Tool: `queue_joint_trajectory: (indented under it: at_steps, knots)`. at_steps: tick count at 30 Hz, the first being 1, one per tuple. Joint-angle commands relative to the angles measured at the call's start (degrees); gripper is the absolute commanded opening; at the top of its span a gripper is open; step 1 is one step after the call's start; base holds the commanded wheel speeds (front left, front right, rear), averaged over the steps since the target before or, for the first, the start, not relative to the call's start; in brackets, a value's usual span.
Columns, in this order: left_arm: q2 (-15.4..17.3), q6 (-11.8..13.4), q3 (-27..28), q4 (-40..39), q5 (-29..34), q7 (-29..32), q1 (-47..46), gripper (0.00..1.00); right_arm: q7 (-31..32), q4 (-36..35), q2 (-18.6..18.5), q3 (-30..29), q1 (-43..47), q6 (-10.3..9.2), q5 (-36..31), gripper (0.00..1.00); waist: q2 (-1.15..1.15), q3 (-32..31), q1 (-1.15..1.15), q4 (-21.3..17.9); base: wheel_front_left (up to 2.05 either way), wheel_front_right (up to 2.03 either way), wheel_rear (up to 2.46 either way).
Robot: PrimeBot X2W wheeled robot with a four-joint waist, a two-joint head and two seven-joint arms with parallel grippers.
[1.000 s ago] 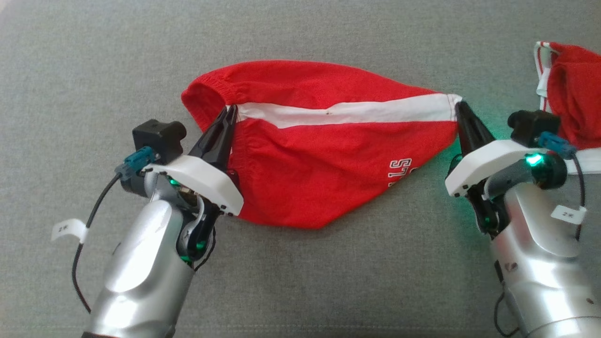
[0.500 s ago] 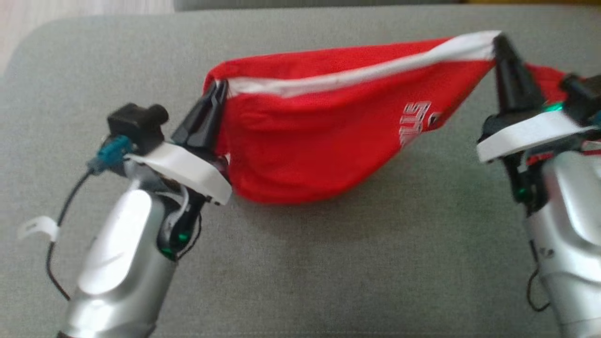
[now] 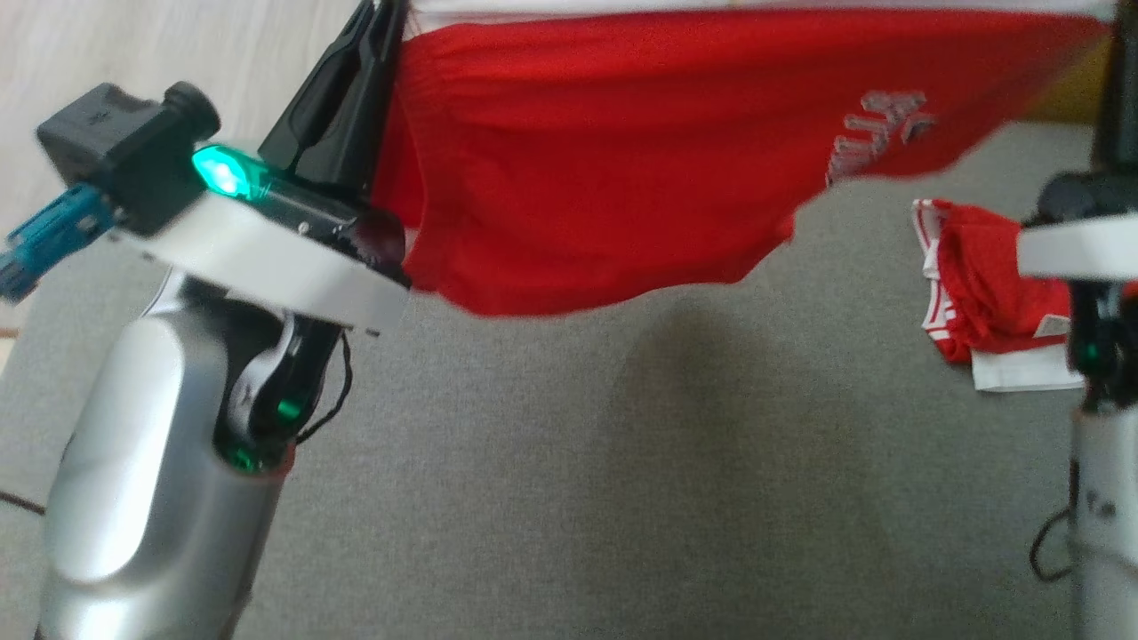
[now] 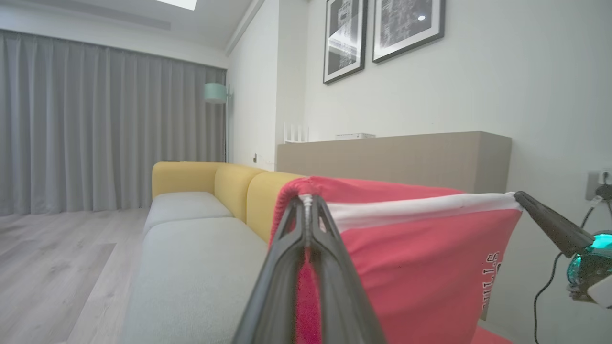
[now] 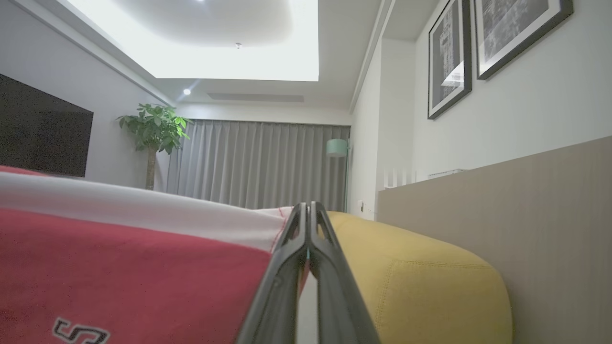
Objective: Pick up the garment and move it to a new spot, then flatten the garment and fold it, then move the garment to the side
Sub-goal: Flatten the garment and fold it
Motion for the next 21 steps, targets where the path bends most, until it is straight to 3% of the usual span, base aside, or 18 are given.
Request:
queue_joint_trajectory:
  at_steps: [1, 6, 11, 16, 21]
  knots:
    - [2.1, 0.7, 3.0, -3.6, -0.4, 1.1, -1.3, 0.0, 1.2, -4.4, 1.2, -0.5, 0.3, 0.37, -0.4, 0.0, 0.0, -1.2, 0.0, -0.3, 0.0, 0.0, 0.0]
    - [3.5, 1.9, 3.1, -9.9, -1.0, 4.6, 0.8, 0.0, 5.4, -13.8, 3.5, -2.9, 4.8, 0.37, -1.3, 0.0, 0.0, -0.1, 0.0, -0.7, 0.0, 0.0, 0.0]
    - [4.8, 1.5, 4.0, -9.6, -2.5, 7.5, -1.5, 0.0, 8.9, -15.9, 2.8, -2.2, 2.0, 0.37, -0.7, 0.0, 0.0, 4.6, 0.0, -1.3, 0.0, 0.0, 0.0]
    - [5.5, -1.1, 4.4, -0.6, -2.7, 7.9, -11.5, 0.0, 11.4, -9.7, -1.5, 2.1, -9.7, 0.37, 1.1, 0.0, 0.0, 12.0, 0.0, -1.6, 0.0, 0.0, 0.0]
    - [5.7, -3.8, 4.5, 13.9, -0.4, 4.2, -25.5, 0.0, 9.9, 3.2, -4.3, 5.6, -26.1, 0.37, 2.6, 0.0, 0.0, 19.4, 0.0, -1.8, 0.0, 0.0, 0.0]
